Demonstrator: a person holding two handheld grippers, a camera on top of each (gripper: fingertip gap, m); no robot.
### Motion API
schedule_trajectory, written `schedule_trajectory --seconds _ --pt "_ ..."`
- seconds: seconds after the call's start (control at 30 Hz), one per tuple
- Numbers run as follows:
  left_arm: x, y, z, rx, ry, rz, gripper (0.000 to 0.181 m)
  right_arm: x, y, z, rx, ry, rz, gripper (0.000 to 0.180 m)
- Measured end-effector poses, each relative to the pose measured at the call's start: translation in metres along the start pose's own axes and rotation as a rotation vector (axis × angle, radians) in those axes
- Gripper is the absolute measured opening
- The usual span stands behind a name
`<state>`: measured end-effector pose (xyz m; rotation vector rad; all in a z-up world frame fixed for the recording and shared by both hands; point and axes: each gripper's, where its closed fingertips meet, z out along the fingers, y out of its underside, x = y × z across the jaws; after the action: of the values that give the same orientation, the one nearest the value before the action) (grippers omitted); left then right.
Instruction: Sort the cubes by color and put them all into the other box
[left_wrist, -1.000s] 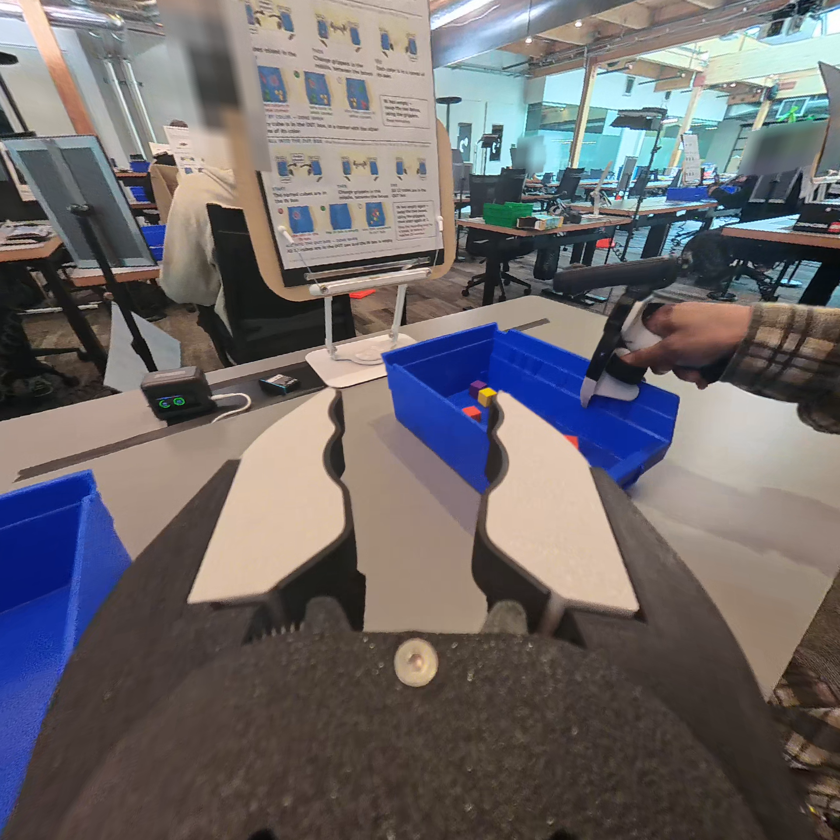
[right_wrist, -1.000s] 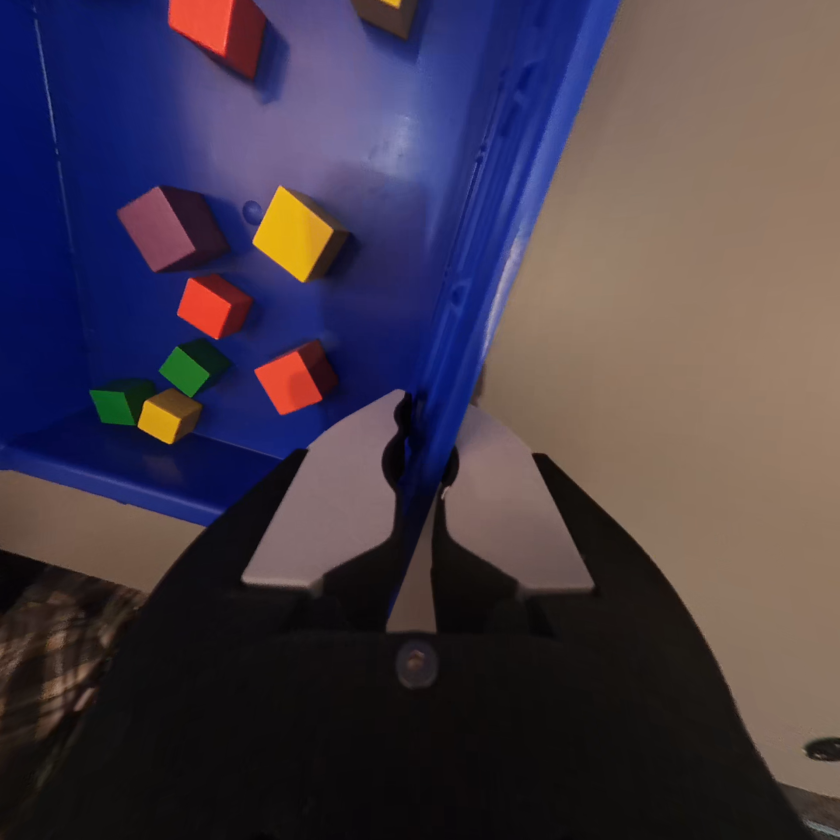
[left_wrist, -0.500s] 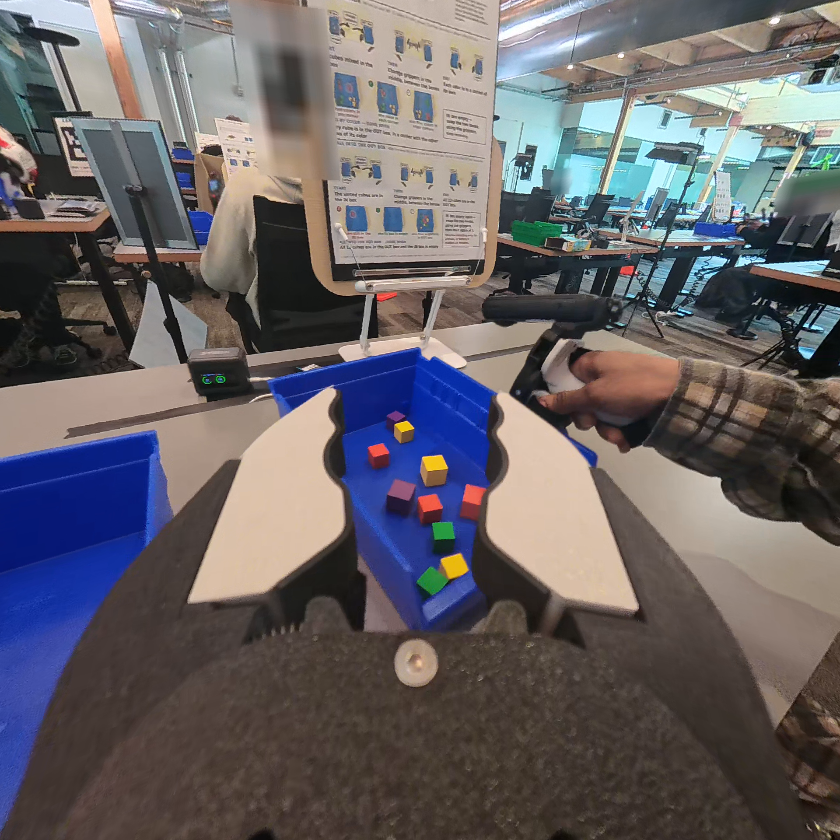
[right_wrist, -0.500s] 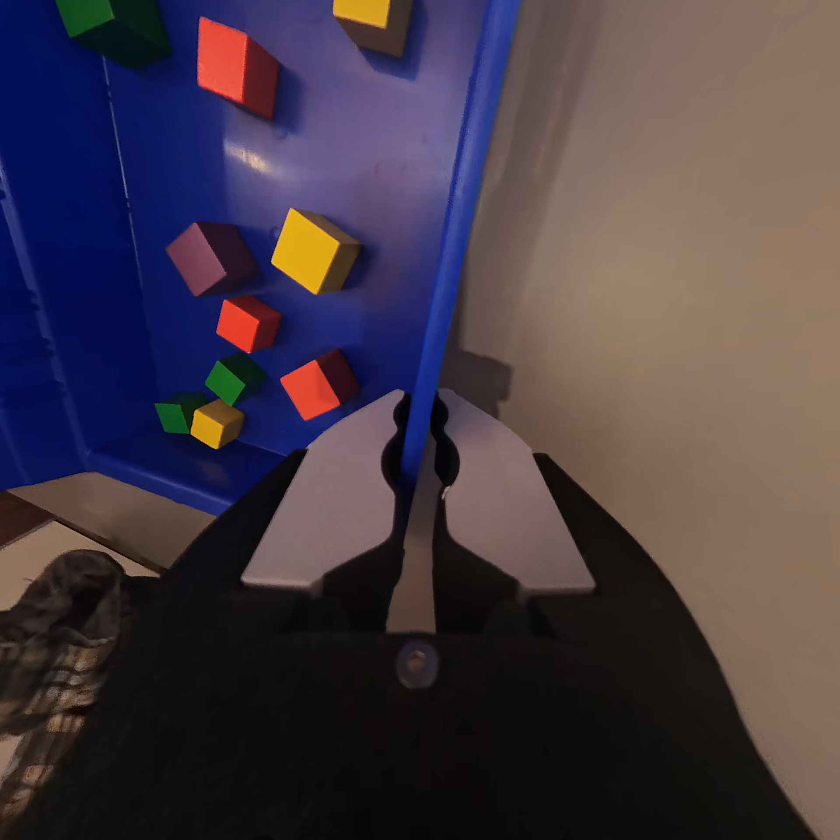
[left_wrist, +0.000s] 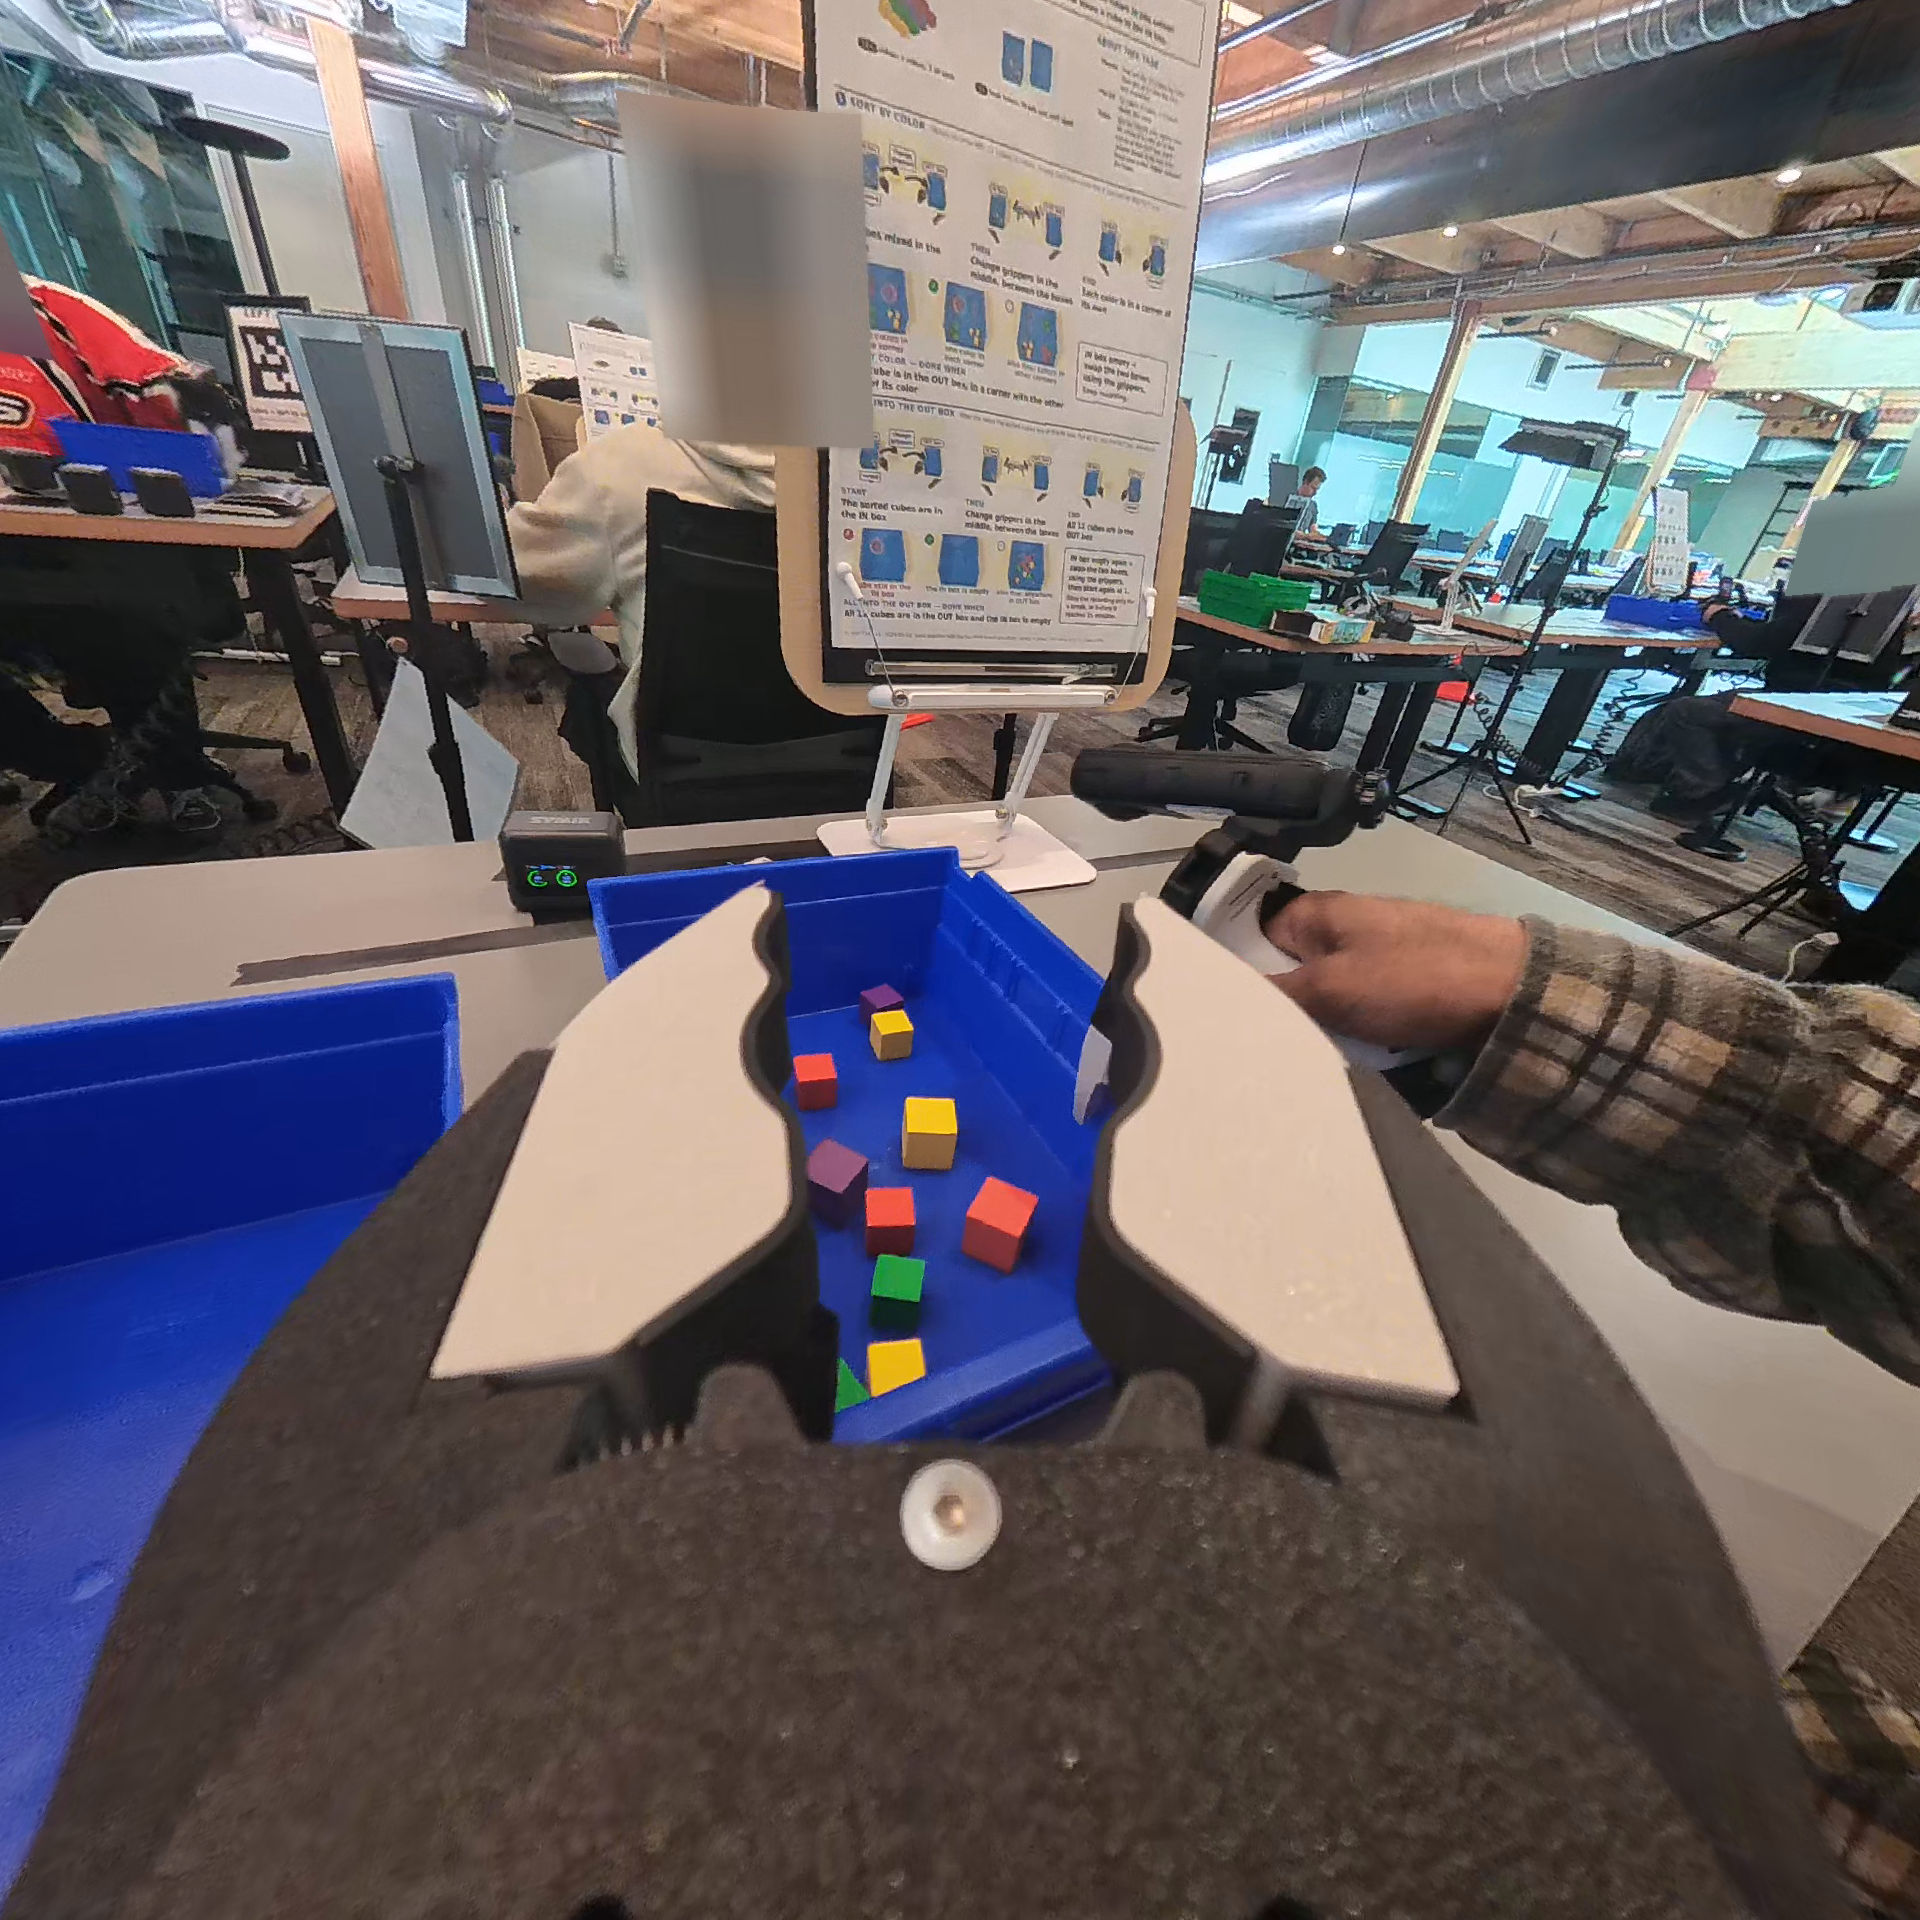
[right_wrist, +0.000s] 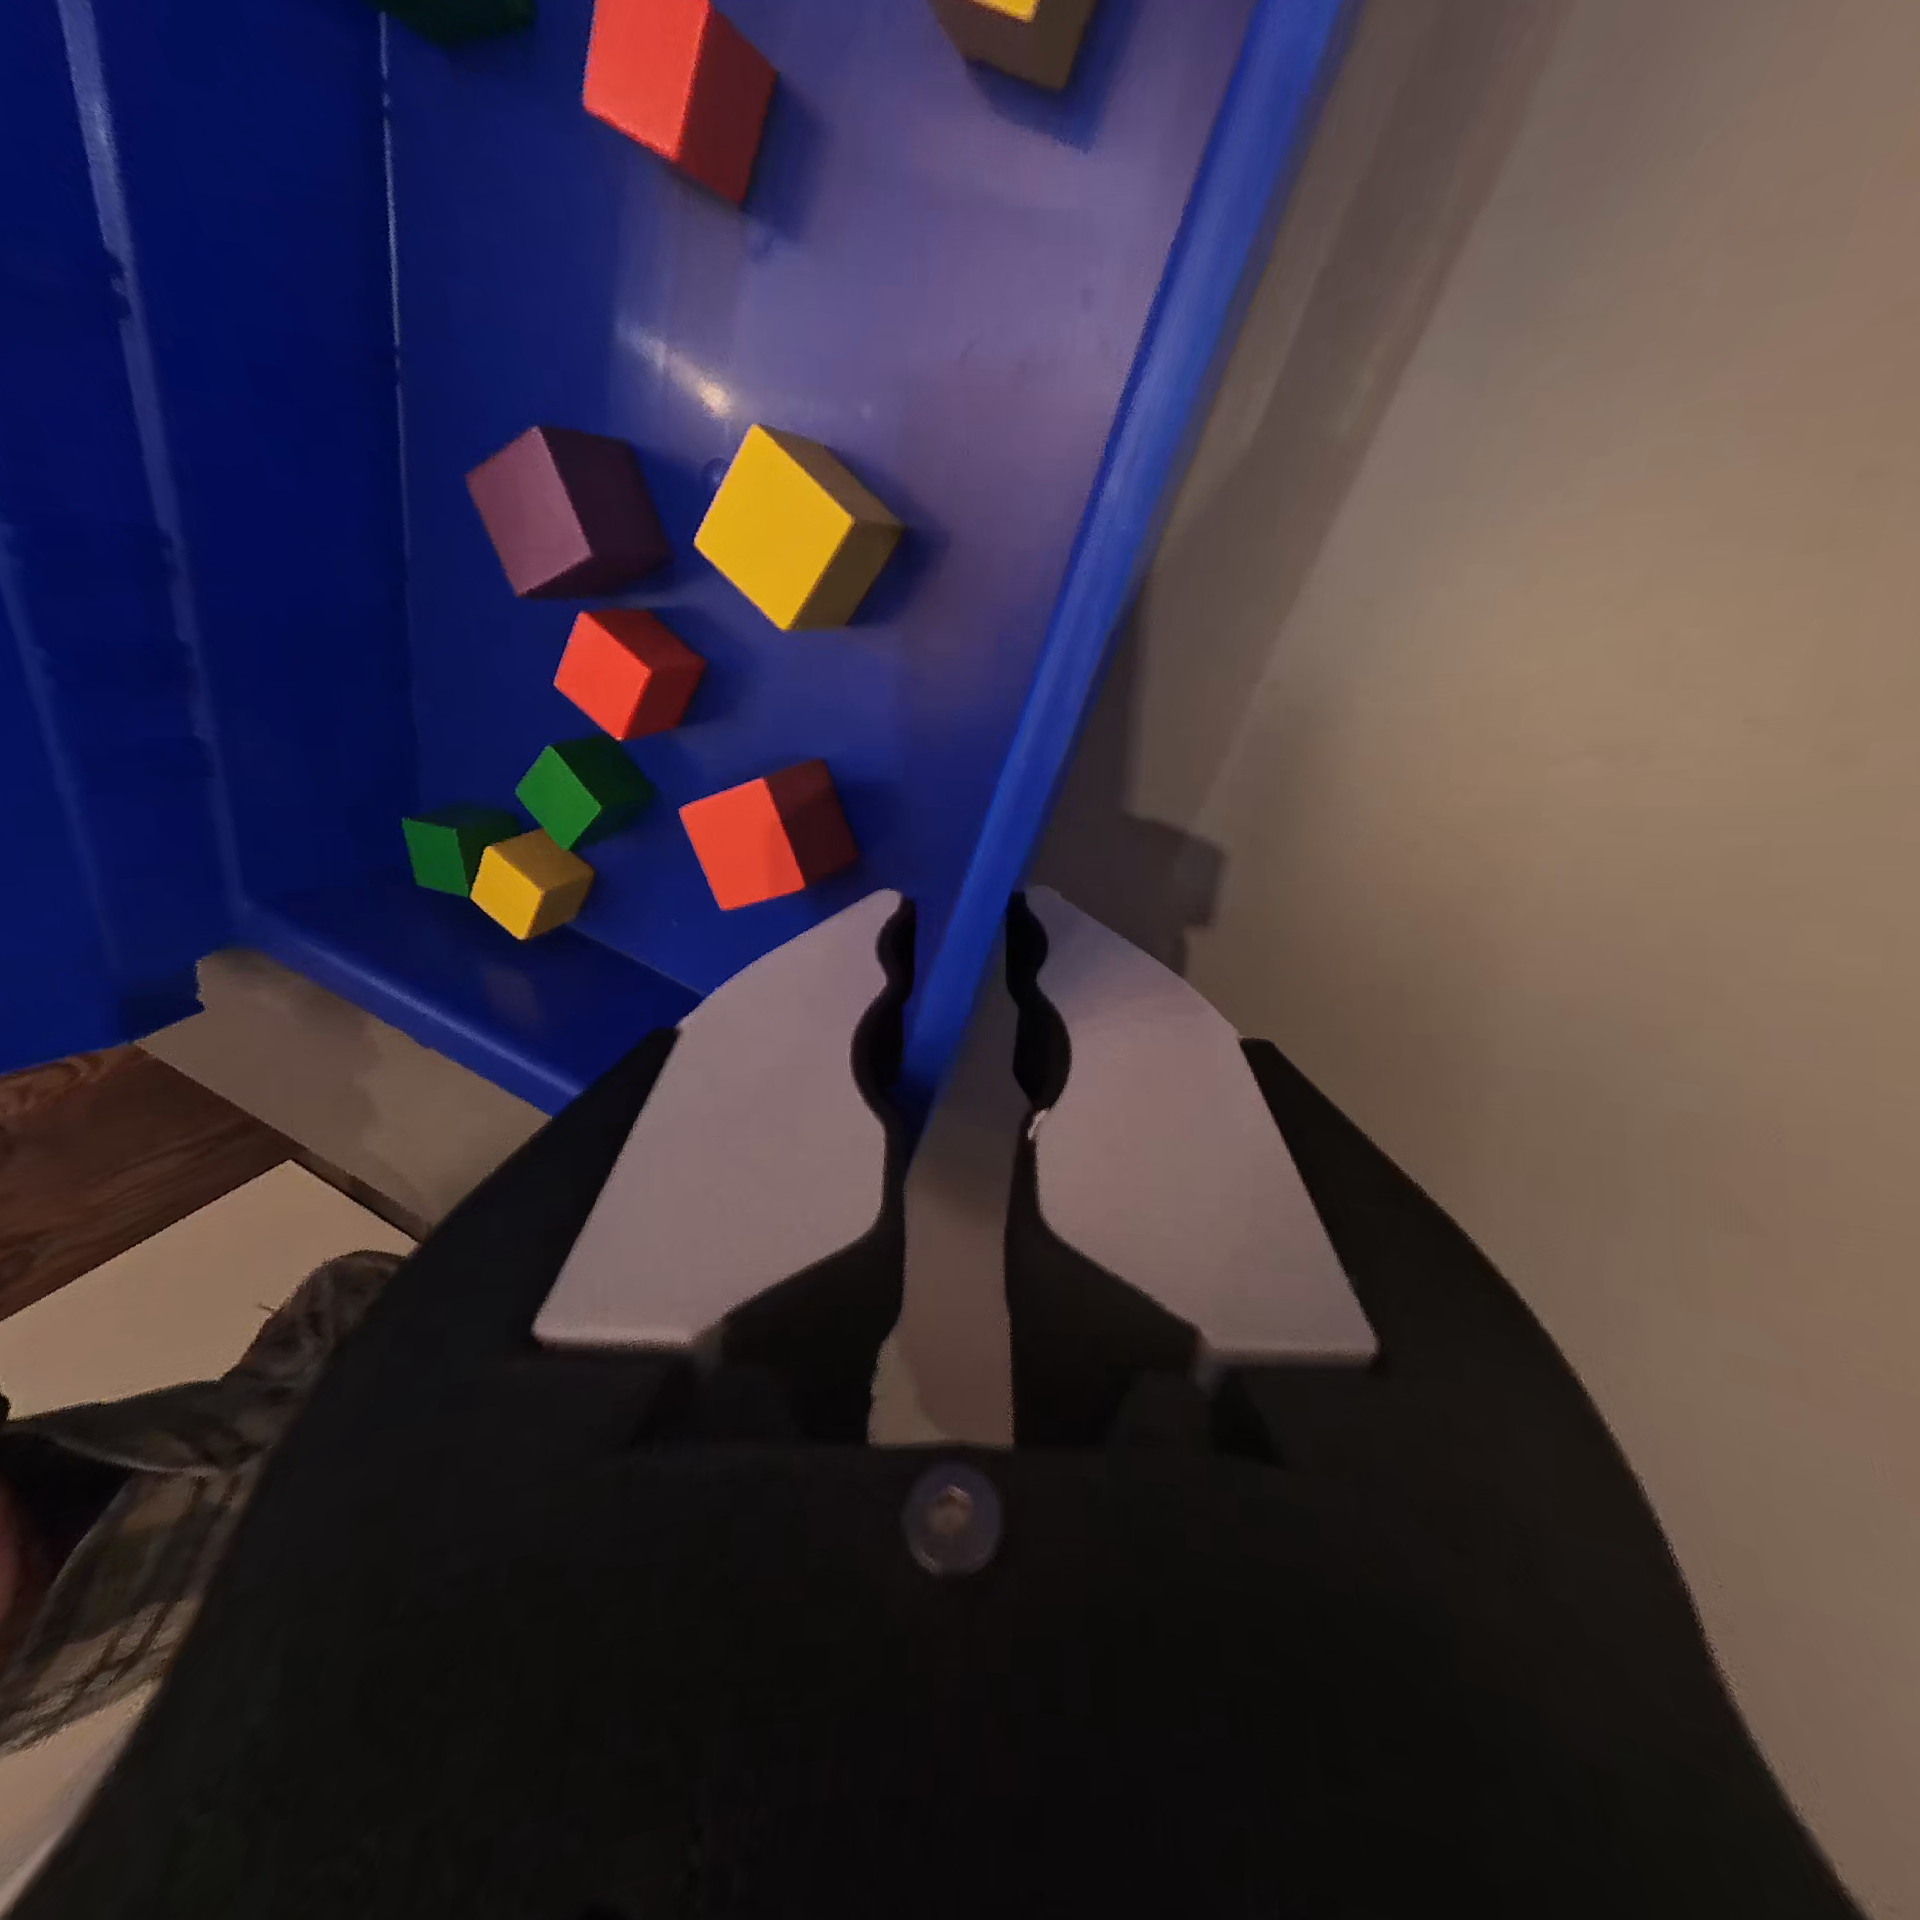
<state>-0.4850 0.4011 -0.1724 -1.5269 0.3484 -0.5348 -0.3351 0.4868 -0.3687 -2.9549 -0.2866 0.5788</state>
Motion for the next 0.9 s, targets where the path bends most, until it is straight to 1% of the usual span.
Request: schedule_trajectory --seconds 0.13,0.23,0.33,0.43,0.47,0.53,0.63,0.7,0.8,0.83,0.9 --pt "-0.006 0.0 -0.003 -0.004 -0.026 0.015 0.06 -0.01 0.007 -0.009 -0.002 -0.141 -0.059 0.033" --pt "-0.017 -0.001 -0.008 -0.003 -0.065 0.025 0.061 -0.009 0.012 -0.033 0.096 -0.242 -0.146 0.045" --pt "-0.032 -0.002 -0.017 -0.008 -0.115 0.031 0.064 0.006 0.016 -0.071 0.308 -0.308 -0.308 0.054" --pt "-0.054 0.001 -0.028 -0.065 -0.207 0.059 0.071 0.041 0.022 -0.111 0.587 -0.357 -0.466 0.08" --pt "-0.063 0.004 -0.032 -0.099 -0.249 0.073 0.073 0.058 0.022 -0.123 0.689 -0.36 -0.501 0.084" --pt "-0.08 0.015 -0.041 -0.18 -0.321 0.095 0.076 0.092 0.025 -0.144 0.85 -0.377 -0.539 0.084" --pt "-0.099 0.043 -0.052 -0.378 -0.384 0.104 0.081 0.139 0.03 -0.159 0.966 -0.405 -0.534 0.083" --pt "-0.107 0.062 -0.058 -0.515 -0.419 0.094 0.088 0.16 0.033 -0.16 1.008 -0.427 -0.522 0.08" --pt "-0.111 0.086 -0.059 -0.681 -0.449 0.089 0.094 0.178 0.037 -0.154 1.069 -0.431 -0.53 0.071" --pt "-0.11 0.094 -0.059 -0.732 -0.452 0.09 0.095 0.181 0.038 -0.151 1.076 -0.437 -0.525 0.067" --pt "-0.109 0.111 -0.059 -0.812 -0.459 0.088 0.096 0.179 0.041 -0.147 1.038 -0.487 -0.503 0.066"
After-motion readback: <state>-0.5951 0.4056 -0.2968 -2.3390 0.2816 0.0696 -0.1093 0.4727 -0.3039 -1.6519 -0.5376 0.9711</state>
